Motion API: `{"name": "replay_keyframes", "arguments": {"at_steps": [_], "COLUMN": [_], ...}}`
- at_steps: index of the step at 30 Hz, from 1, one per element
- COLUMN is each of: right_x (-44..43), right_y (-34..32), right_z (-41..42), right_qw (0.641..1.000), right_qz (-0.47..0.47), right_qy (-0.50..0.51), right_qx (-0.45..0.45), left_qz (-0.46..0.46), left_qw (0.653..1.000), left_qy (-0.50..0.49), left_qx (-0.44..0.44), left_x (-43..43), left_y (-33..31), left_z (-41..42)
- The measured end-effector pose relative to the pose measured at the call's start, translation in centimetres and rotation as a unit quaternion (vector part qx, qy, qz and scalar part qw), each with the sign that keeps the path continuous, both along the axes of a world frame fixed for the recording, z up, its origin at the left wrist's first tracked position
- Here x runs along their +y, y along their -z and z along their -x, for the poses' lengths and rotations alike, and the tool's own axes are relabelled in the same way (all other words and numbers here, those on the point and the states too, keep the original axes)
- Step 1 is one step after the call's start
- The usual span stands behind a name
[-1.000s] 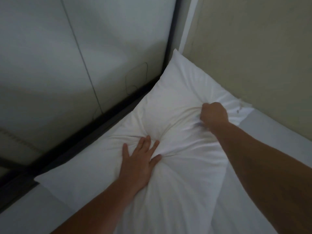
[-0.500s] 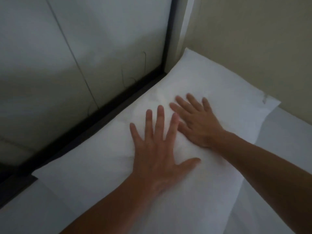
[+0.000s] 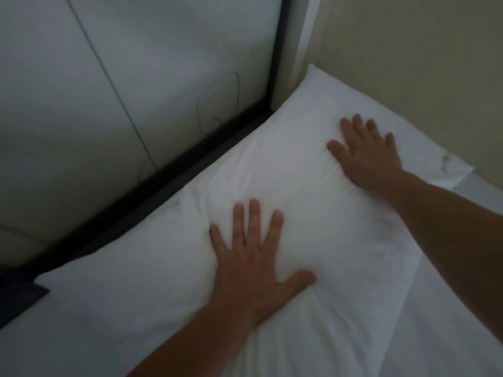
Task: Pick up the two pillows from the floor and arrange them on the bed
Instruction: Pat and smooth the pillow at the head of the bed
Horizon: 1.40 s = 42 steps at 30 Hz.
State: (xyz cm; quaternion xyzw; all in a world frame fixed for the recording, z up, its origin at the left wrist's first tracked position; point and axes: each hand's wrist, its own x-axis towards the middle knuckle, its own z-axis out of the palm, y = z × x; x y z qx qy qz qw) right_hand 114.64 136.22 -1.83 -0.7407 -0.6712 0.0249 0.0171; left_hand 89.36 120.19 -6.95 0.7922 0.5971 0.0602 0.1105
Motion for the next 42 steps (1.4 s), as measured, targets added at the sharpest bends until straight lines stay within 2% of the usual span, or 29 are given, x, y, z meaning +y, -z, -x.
{"name": "replay_keyframes", "arguments": {"at_steps": [2,4,5,6,7,8,10,11,12,13,16,18,19,23,26,27,29,31,33,36,39,42], "right_x": [-2.5,-6.1,-7.2,-7.4,-7.1,-6.5,-5.7,-5.5,-5.0,-4.5,-4.0,-5.0,-5.2,-5.2,-6.5,-7.1,-8.3,-10.1,-11.9,-13.5,-15.4,-15.8], "right_y": [-1.6,-1.1,-0.7,-0.6,-0.6,-0.7,-1.4,-2.0,-2.4,-2.7,-2.3,-0.8,-0.4,-0.2,-1.4,-1.9,-2.3,-1.9,-0.7,0.5,0.0,-1.7], "right_z": [3.2,6.6,7.0,6.0,4.0,1.4,-3.2,-4.0,-3.7,-2.0,6.1,9.5,9.2,0.0,-2.6,-1.6,2.3,6.6,8.3,3.9,-0.4,1.4], "right_qw": [0.996,0.971,0.962,0.965,0.983,0.998,0.981,0.97,0.971,0.981,0.998,0.995,0.995,0.998,0.988,0.99,0.997,0.996,0.994,0.999,0.979,0.977], "right_qz": [-0.025,-0.011,0.006,0.003,-0.01,-0.014,0.03,0.029,0.01,-0.015,-0.033,-0.029,-0.022,0.014,0.034,0.016,-0.019,-0.044,-0.034,0.006,0.063,-0.001], "right_qy": [-0.082,-0.237,-0.273,-0.257,-0.179,-0.055,0.189,0.238,0.235,0.191,-0.007,-0.096,-0.098,0.057,0.147,0.14,0.064,-0.041,-0.086,0.023,0.183,0.198], "right_qx": [0.006,-0.013,-0.033,-0.042,-0.039,-0.028,0.023,0.043,0.045,0.044,0.057,0.019,0.0,-0.019,0.023,0.032,0.051,0.07,0.054,0.03,0.059,0.077], "left_qz": [0.0,-0.001,0.008,0.029,0.051,0.076,0.132,0.143,0.137,0.102,-0.024,-0.022,-0.007,0.025,0.033,0.032,0.02,0.007,0.001,0.032,0.078,0.059], "left_qw": [1.0,0.999,0.997,0.993,0.986,0.979,0.964,0.96,0.958,0.963,0.988,0.996,0.997,0.996,0.996,0.996,0.996,0.999,1.0,0.998,0.99,0.99], "left_qy": [0.001,-0.033,-0.067,-0.104,-0.142,-0.177,-0.22,-0.233,-0.246,-0.246,-0.152,-0.089,-0.075,-0.074,-0.076,-0.078,-0.084,-0.042,0.009,0.051,0.097,0.117], "left_qx": [0.007,0.02,0.031,0.05,0.067,0.071,0.069,0.062,0.048,0.034,-0.008,-0.006,0.004,0.04,0.039,0.032,0.005,-0.014,0.0,0.035,0.059,0.052], "left_x": [0.2,-0.1,-0.7,-1.6,-2.8,-3.9,-5.4,-5.4,-5.1,-4.7,-3.3,-3.1,-3.3,-3.6,-3.3,-3.1,-3.0,-3.5,-4.8,-8.0,-12.1,-13.3], "left_y": [-1.4,-2.9,-3.3,-3.5,-3.4,-3.3,-3.4,-3.9,-4.5,-5.2,-6.4,-5.7,-4.8,-1.9,-2.2,-2.7,-4.1,-5.6,-5.8,-4.5,-4.0,-4.8], "left_z": [0.5,2.2,3.6,5.5,7.5,9.5,13.0,14.0,14.3,13.6,8.2,4.4,3.3,3.0,2.8,2.6,1.3,-0.9,-2.9,-2.1,1.0,2.8]}}
